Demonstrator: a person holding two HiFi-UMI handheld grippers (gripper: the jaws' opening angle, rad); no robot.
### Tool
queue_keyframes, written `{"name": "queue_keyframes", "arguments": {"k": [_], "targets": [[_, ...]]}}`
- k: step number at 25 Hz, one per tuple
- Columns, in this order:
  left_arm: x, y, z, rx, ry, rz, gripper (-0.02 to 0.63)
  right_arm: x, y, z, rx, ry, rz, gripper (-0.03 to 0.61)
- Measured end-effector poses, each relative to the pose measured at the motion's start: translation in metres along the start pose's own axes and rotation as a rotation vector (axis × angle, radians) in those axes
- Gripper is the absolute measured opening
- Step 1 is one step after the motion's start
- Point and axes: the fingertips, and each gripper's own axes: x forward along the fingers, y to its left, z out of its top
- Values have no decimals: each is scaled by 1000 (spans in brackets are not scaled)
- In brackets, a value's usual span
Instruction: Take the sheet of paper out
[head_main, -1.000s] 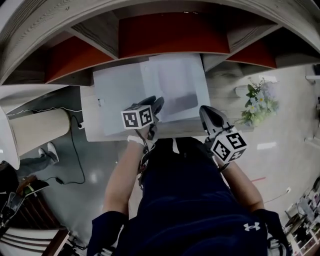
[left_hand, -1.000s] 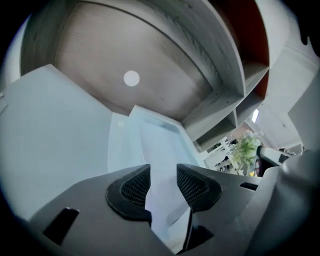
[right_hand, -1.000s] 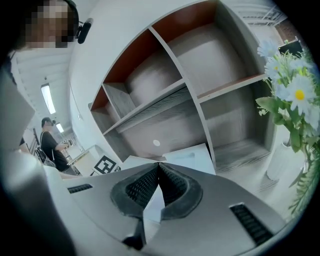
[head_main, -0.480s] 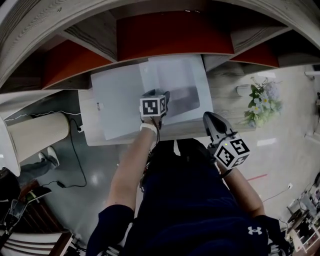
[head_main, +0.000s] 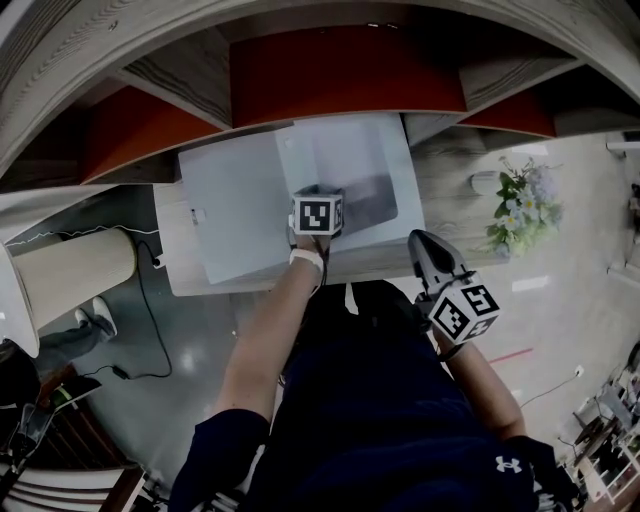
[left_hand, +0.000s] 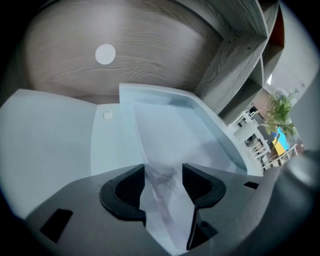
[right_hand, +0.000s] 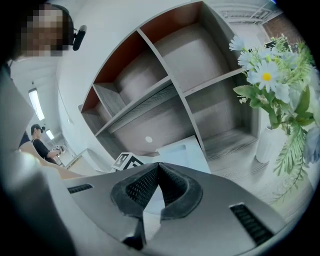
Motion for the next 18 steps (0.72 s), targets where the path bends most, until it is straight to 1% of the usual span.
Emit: {"name": "queue_keyframes", "arguments": {"k": [3, 6, 9, 12, 13, 14, 15, 18], "targets": [[-2, -7, -1, -54, 10, -35, 245, 2, 1, 1, 8, -3, 4, 5], [-3, -14, -3, -155, 8, -99, 235, 2, 3, 1, 6, 0, 10, 5], [-3, -13, 0, -237, -2, -155, 193, 4, 3, 0, 17, 3, 13, 5], [-7, -10, 7, -316, -36, -214, 137, 7, 4, 1, 20, 5, 18, 5], [-9, -10, 9, -342, -51, -234, 104, 7, 4, 1, 25, 6, 19, 5], [-11, -9, 11, -367, -67, -254, 55, 8, 4, 0, 31, 7, 20, 5], [-13, -9, 12, -390, -82, -274, 30, 8, 4, 0, 37, 9, 21, 5], [-16, -7, 11, -443, -105, -312, 17, 10, 5, -1, 45, 13, 24, 5]]}}
